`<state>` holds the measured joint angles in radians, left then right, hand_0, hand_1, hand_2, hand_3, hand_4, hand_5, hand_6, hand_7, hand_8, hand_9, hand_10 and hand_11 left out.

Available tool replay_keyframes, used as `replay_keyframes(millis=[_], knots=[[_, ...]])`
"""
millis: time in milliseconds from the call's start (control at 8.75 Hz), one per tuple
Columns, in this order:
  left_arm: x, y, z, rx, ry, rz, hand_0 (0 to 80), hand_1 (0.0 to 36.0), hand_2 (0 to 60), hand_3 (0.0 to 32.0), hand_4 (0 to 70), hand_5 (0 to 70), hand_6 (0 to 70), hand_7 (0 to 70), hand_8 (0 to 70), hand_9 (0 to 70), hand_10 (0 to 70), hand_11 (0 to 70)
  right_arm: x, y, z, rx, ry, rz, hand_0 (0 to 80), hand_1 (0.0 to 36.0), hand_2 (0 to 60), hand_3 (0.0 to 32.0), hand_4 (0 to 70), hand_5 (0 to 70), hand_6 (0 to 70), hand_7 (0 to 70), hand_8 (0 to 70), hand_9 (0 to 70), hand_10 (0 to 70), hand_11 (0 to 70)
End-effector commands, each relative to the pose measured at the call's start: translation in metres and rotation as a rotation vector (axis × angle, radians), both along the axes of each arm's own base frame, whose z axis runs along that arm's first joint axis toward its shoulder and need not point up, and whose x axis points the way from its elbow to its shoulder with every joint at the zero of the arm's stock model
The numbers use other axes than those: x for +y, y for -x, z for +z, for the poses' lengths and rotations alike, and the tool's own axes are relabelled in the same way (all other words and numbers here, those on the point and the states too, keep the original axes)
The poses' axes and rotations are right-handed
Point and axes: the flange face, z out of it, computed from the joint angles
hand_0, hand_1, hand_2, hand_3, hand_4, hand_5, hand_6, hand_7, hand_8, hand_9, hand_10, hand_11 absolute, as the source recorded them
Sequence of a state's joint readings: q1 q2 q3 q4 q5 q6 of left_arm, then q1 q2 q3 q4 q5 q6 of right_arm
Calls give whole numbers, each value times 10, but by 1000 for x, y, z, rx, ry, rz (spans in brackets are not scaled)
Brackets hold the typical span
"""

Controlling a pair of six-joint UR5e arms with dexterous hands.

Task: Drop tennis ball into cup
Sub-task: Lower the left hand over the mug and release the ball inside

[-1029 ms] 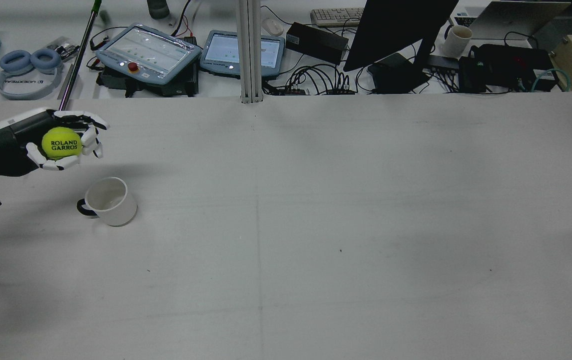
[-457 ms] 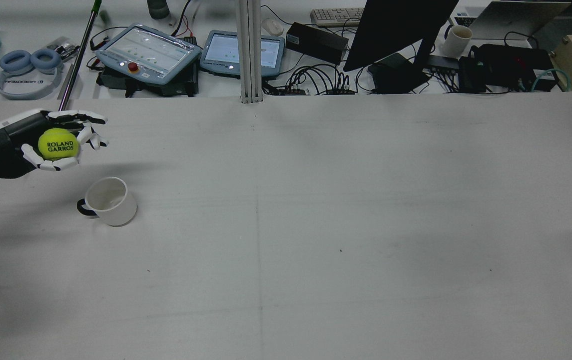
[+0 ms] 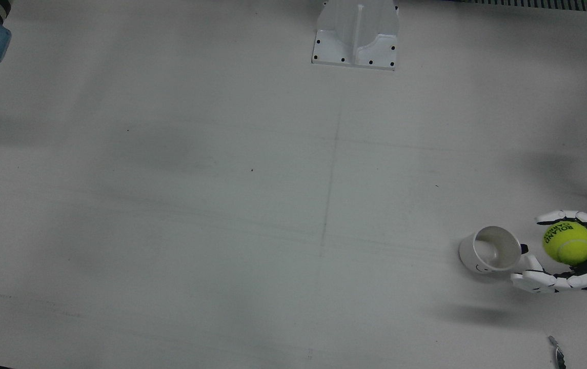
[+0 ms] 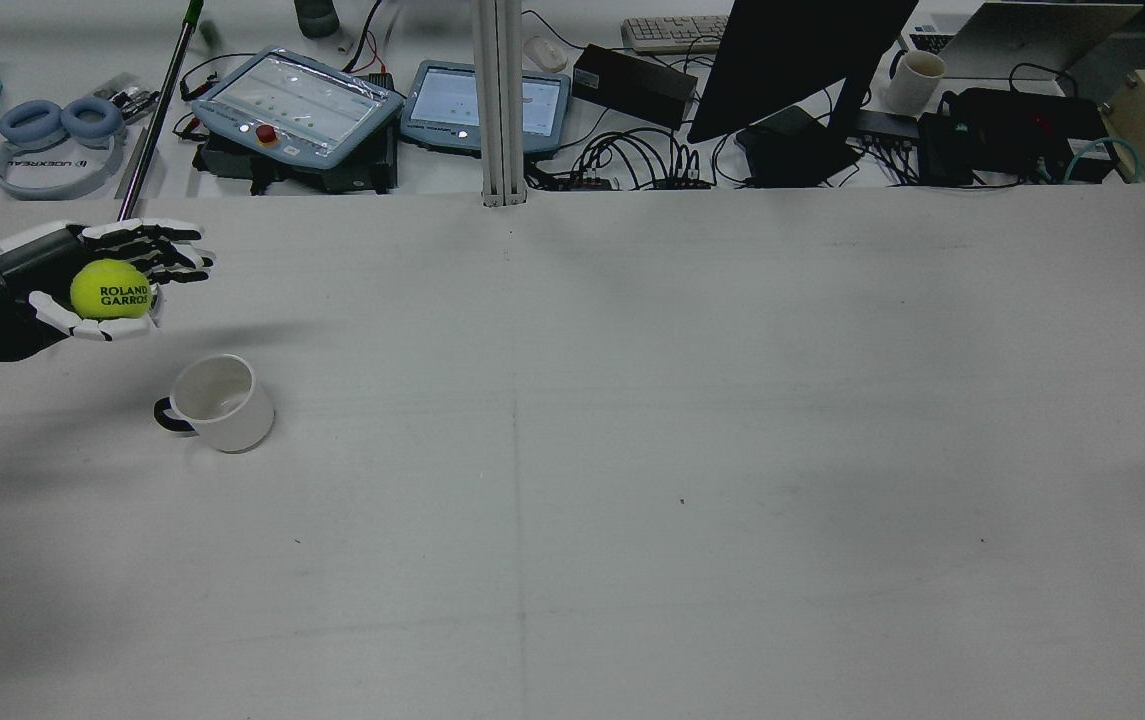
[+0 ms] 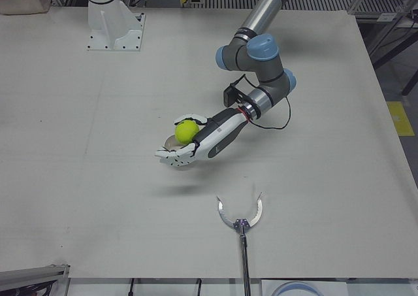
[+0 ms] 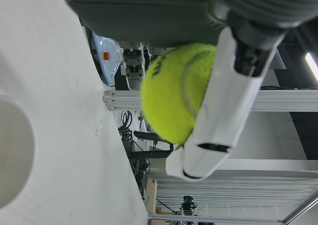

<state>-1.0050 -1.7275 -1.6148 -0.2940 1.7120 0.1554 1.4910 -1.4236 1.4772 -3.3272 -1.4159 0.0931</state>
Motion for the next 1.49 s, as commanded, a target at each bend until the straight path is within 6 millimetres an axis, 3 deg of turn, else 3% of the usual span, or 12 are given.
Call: replay_keyframes(millis=[0,114,229,457,571,686,800,914,1143,1257,1371], knots=[[0,21,9,3,2,-27,800,360,301,0,202,183,178,396,143,230,106,207,0,0,0,0,0,0,0,0,0,0,0,0,0,0,0,0,0,0],[3,39,15,14,-2,-47,800,360,322,0,200,178,154,413,143,241,107,208,0,0,0,1,0,0,0,0,0,0,0,0,0,0,0,0,0,0],[22,60,30,12,15,-60,800,360,332,0,205,185,176,434,175,285,123,232,0,0,0,1,0,0,0,0,0,0,0,0,0,0,0,0,0,0],[30,64,38,8,18,-60,800,360,337,0,209,174,122,450,166,290,122,230,0,0,0,0,0,0,0,0,0,0,0,0,0,0,0,0,0,0],[27,59,32,5,2,-59,800,360,380,0,220,212,331,429,213,294,125,233,1,0,1,0,1,0,0,0,0,0,0,0,0,0,0,0,0,0],[29,53,26,3,-8,-52,800,360,356,0,240,221,365,494,266,373,155,276,1,0,1,0,1,0,0,0,0,0,0,0,0,0,0,0,0,0],[33,43,17,0,-24,-40,800,360,424,0,267,199,281,548,268,408,199,338,0,0,0,0,0,0,0,0,0,0,0,0,0,0,0,0,0,0],[36,30,13,0,-25,-18,800,360,416,0,274,244,477,513,306,401,211,356,0,0,0,0,0,0,0,0,0,0,0,0,0,0,0,0,0,0],[36,8,3,-8,-41,-16,800,360,360,0,269,196,223,547,244,393,205,348,0,0,0,0,0,0,0,0,0,0,0,0,0,0,0,0,0,0],[44,-23,1,2,-31,3,800,360,334,0,272,203,264,538,251,388,205,348,0,0,0,0,0,0,0,0,0,0,0,0,0,0,0,0,0,0],[47,-44,-4,8,-21,18,800,360,300,0,285,226,390,518,275,384,204,346,0,0,0,0,0,0,0,0,0,0,0,0,0,0,0,0,0,0]])
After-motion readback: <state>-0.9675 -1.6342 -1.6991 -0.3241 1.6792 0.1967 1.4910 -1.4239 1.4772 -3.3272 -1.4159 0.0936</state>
